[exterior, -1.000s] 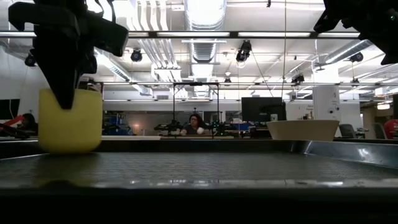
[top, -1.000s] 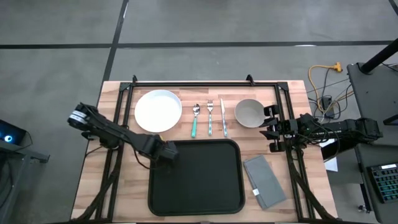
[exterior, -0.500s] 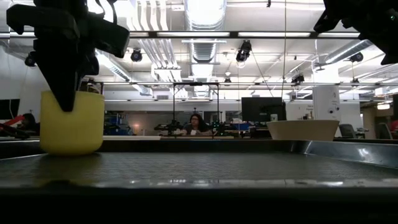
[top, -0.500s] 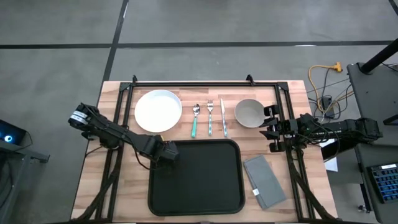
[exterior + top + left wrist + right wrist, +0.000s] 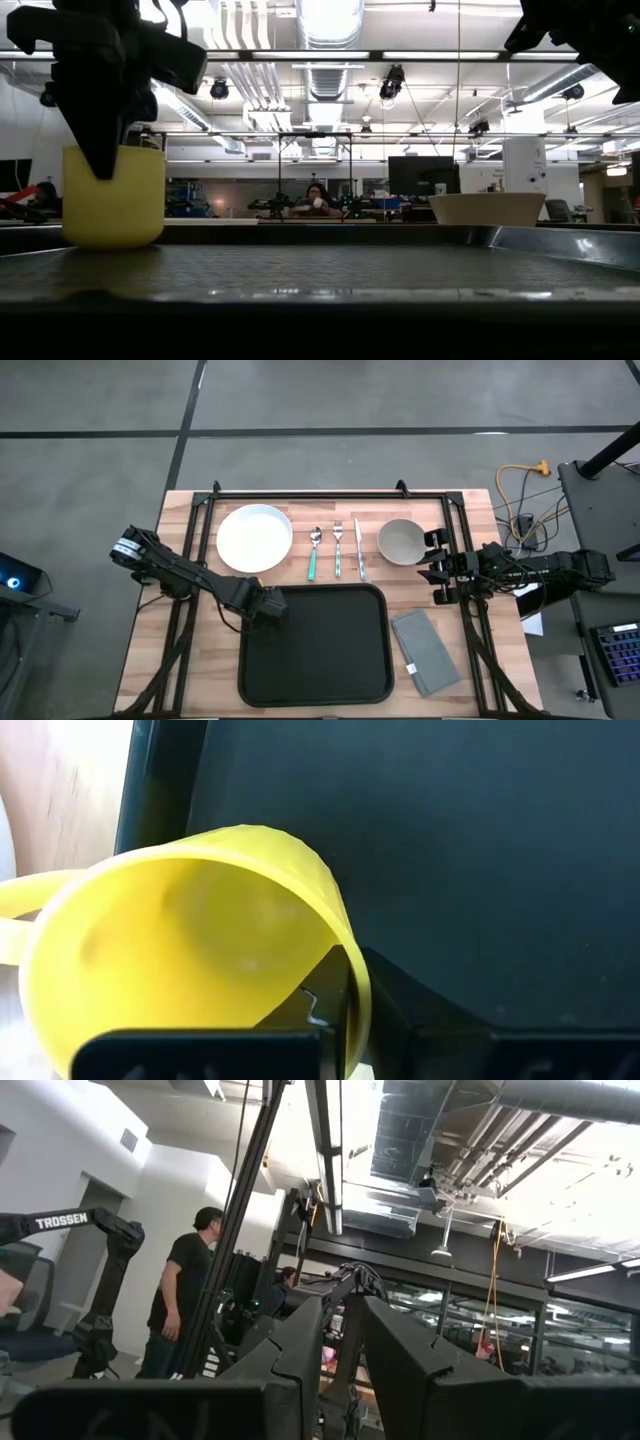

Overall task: Set up tray
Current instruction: Put the yellow cup on the top left of the black serving tray, then put the white plate on the black serving tray to the bottom right of the yellow cup

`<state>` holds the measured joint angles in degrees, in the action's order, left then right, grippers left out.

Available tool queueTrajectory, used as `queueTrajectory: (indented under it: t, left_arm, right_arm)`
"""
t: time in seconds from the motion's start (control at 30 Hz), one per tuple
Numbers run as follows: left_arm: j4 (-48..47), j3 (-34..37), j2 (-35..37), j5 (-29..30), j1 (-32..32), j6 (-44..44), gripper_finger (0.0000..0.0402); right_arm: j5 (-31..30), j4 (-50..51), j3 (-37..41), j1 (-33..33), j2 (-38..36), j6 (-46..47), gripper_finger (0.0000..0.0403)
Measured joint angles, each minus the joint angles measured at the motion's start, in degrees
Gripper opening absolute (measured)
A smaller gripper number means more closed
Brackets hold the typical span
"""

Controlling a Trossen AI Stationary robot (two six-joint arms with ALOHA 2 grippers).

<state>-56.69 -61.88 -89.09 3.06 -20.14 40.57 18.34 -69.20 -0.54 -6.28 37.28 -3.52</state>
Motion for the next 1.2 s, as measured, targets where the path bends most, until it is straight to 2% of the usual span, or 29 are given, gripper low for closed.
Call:
queueTrajectory:
  t: [0.13, 0.4, 0.63, 1.03, 1.2]
  left_arm:
    - [-0.34, 0.17, -0.03, -0.14, -0.02, -1.26, 0.0035]
    - [-0.63, 0.14, -0.01, -0.17, 0.00, -1.35, 0.0139]
    - [-1.17, 0.08, 0.14, -0.17, 0.00, -1.30, 0.0197]
    - [-9.46, -8.02, 0.31, -0.11, 0.00, -2.62, 0.0211]
    - [-12.24, -12.27, 0.32, 0.59, -0.04, -6.80, 0.0211]
  right_arm:
    - [-0.01, -0.01, 0.02, 0.01, 0.00, -0.01, 0.0068]
    - [-0.01, 0.01, 0.02, -0.01, 0.00, -0.03, 0.0068]
    - [0.00, 0.00, 0.01, 0.01, 0.00, 0.02, 0.0068]
    - [0.01, 0.01, 0.00, 0.00, 0.00, 0.07, 0.0068]
    - [0.00, 0.00, 0.01, 0.00, 0.00, 0.03, 0.0068]
